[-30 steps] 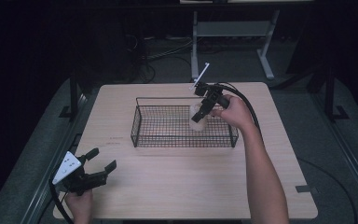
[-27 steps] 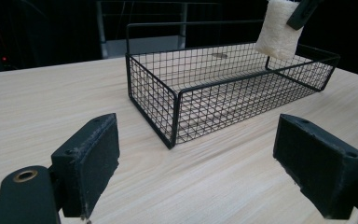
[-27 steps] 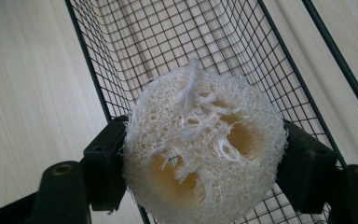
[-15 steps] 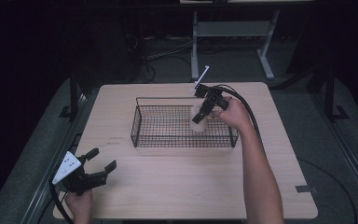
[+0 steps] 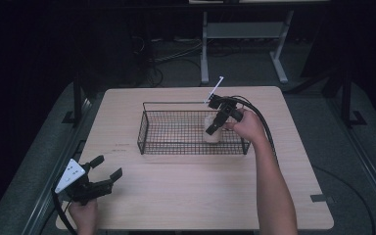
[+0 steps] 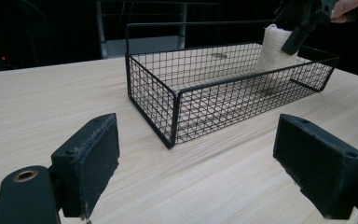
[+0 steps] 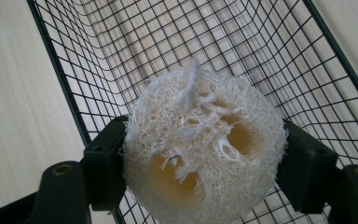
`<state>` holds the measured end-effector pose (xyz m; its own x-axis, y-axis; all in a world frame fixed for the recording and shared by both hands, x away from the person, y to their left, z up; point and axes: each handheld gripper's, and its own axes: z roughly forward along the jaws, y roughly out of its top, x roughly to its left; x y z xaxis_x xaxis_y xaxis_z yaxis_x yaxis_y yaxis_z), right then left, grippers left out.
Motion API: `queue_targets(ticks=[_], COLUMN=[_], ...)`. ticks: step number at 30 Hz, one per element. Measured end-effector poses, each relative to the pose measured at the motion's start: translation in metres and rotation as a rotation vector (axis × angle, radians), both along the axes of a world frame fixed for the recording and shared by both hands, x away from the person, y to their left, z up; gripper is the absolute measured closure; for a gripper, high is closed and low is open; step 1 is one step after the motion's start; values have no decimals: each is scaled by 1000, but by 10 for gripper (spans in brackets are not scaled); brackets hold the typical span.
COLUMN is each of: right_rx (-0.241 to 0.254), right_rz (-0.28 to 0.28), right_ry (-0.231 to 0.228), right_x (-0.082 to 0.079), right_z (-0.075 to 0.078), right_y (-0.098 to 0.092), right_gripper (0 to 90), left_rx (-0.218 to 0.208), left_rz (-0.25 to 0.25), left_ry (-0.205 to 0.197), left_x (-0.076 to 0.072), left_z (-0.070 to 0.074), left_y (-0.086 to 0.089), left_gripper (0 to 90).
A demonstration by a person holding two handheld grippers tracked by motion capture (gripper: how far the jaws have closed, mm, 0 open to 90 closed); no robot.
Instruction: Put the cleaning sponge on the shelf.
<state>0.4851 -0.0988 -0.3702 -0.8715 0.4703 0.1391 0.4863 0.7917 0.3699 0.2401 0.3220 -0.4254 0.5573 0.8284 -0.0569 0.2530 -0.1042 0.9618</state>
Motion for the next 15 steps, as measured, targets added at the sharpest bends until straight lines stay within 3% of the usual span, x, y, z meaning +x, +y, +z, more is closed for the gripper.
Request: queue_targets(ticks=[15], right_rx=[-5], right_rz=[-19], right_ry=[2], right_x=[-1], right_z=[-11], right_y=[-4], right_gripper=[272], left_rx=[2], left_rz=[2], left_ry=[-5], left_x=[0], left_z=[0], left_y=[1], left_gripper=[138])
